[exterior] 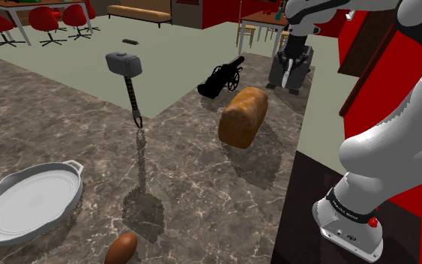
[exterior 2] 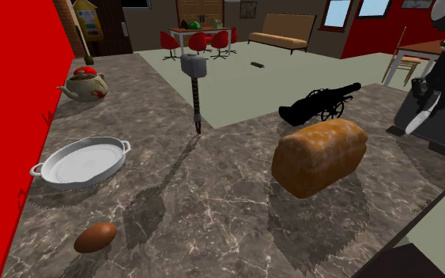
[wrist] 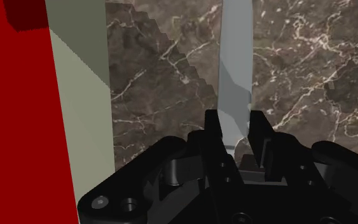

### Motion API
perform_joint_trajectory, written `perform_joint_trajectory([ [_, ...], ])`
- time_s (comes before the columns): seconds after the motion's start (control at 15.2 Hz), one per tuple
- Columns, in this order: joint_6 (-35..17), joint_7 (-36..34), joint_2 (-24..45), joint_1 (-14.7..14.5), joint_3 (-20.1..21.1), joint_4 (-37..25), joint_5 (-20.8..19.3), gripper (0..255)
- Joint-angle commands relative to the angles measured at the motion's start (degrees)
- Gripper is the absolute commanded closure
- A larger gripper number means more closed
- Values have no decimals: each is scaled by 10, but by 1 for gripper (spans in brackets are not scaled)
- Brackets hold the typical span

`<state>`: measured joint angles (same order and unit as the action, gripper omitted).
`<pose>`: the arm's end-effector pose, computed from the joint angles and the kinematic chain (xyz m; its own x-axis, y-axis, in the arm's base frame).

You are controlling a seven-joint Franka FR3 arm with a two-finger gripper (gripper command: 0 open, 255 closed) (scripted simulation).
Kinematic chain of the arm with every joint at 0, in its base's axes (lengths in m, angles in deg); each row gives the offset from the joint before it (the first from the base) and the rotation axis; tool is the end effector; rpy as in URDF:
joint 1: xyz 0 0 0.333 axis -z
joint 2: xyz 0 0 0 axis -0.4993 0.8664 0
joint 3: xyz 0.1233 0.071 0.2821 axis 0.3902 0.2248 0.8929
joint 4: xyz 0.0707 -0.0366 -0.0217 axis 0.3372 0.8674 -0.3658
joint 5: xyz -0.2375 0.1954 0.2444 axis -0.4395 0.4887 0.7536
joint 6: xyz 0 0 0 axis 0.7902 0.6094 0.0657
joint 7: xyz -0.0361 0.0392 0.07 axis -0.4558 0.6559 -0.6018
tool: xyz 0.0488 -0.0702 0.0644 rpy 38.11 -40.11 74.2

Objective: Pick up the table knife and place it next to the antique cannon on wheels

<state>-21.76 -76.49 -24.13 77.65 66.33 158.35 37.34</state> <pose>0.4632 -0.3384 0.4925 0.3330 -0.9429 0.0057 -0.9426 -0.3327 0.0292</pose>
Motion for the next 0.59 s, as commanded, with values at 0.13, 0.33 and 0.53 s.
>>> perform_joint_trajectory([
  [0.13, -30, -2, 4, 0, 0, 27, -1, 255],
  [0.33, -52, -4, 9, -1, 0, 44, -3, 255],
  [0.53, -74, -6, 15, -1, 0, 60, -5, 255],
])
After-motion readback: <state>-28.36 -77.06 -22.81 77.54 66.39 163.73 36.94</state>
